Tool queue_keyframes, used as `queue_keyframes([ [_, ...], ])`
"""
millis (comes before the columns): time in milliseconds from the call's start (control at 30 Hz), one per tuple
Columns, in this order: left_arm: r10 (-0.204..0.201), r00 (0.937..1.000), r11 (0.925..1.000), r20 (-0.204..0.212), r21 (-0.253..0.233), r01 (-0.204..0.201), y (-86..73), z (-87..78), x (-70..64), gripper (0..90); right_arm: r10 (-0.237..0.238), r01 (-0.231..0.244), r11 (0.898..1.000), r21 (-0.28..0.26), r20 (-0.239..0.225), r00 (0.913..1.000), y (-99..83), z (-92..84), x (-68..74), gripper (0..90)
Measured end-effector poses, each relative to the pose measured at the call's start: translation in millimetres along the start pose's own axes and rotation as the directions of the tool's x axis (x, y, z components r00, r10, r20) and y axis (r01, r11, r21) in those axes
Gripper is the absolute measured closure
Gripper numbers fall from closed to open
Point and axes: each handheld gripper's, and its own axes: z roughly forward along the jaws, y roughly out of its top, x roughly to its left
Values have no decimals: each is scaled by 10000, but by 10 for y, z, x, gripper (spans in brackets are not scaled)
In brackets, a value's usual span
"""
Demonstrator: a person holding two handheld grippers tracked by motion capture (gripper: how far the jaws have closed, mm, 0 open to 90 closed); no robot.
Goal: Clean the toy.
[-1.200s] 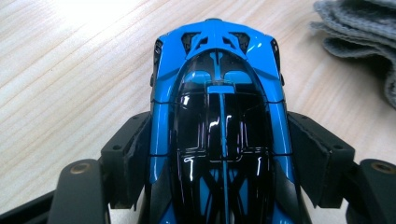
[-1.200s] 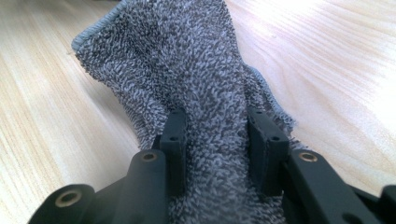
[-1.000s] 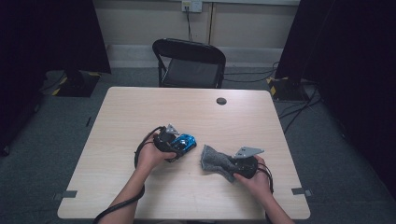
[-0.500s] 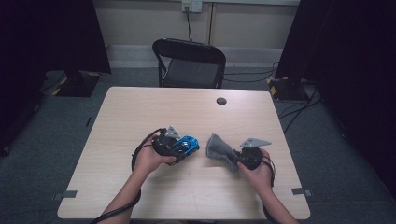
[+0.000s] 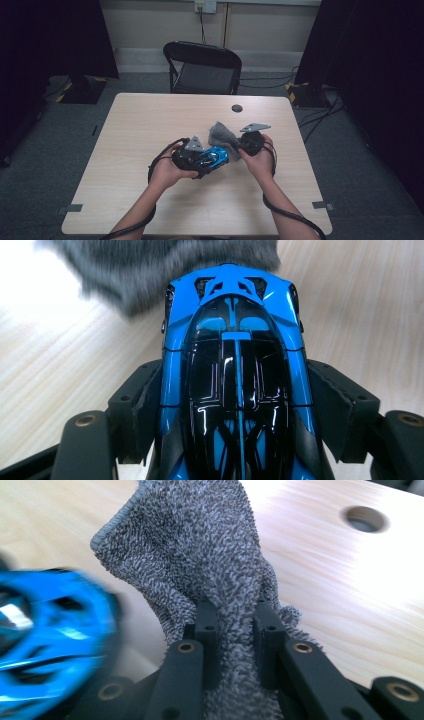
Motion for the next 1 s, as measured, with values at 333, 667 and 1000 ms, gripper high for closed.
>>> queue_keyframes([
  [333, -344, 9984, 9993, -458, 146, 351, -118, 28, 118, 282, -74, 74, 10000, -3, -1094, 9940, -88, -15, 166, 771],
  [667, -815, 9942, 9965, -695, 150, 827, -201, -6, 234, 282, -541, 498, 9982, -324, -1527, 9868, -171, -154, 245, 771],
  [1000, -1129, 9882, 9934, -1037, 66, 1142, -247, -52, 309, 281, -714, 653, 9973, -344, -2248, 9718, -260, -241, 406, 770],
])
